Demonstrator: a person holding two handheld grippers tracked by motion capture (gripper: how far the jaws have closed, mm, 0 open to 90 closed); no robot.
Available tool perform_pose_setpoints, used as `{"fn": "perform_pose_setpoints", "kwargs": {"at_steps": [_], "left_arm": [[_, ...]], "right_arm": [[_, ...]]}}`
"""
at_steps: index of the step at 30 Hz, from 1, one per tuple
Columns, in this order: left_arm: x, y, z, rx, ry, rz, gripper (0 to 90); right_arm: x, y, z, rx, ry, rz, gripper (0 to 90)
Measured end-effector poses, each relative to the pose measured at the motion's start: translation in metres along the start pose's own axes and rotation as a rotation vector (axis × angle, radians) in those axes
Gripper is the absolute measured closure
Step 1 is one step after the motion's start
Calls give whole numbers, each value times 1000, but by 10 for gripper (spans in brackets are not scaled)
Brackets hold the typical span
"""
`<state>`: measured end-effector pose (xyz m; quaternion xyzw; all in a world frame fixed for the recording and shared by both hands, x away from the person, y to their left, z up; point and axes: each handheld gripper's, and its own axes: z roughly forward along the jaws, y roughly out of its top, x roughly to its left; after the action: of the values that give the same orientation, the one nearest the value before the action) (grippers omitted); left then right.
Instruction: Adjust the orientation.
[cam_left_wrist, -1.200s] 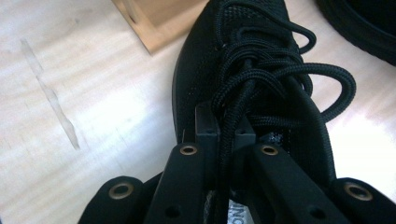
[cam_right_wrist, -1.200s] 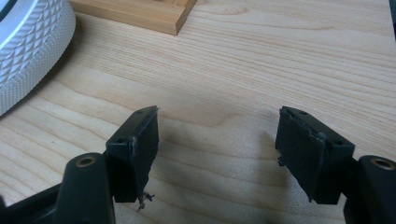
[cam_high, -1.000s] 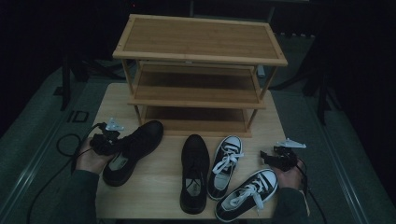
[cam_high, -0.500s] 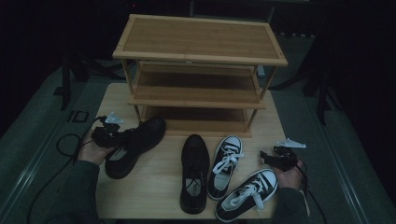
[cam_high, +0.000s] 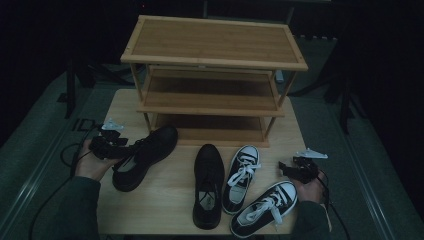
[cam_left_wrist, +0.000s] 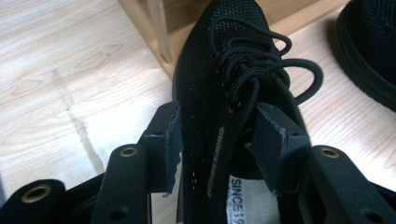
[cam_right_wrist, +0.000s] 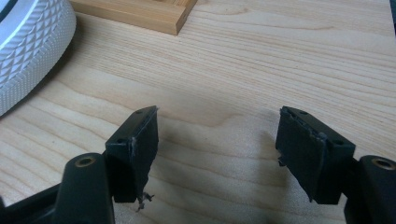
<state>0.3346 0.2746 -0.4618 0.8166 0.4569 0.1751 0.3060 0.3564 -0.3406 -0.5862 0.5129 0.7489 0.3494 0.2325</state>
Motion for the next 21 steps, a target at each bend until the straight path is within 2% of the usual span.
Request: {"fn": "perform_pose_setpoints", "kwargs": {"at_steps": [5, 8, 11, 13, 21], "left_arm": [[-7, 3, -8, -8, -2, 9, 496], [-13, 6, -11, 4, 21, 1, 492], [-16, 8, -13, -5, 11, -1, 491], [-25, 11, -17, -17, 0, 9, 483], [-35, 12, -17, -25, -16, 31, 476]], "right_arm": [[0, 0, 0, -1, 2, 1, 293], [0, 0, 0, -1, 1, 1, 293], [0, 0, 0, -1, 1, 1, 294], [0, 0, 0, -1, 1, 1, 294], [0, 0, 0, -1, 1, 1, 294]]}}
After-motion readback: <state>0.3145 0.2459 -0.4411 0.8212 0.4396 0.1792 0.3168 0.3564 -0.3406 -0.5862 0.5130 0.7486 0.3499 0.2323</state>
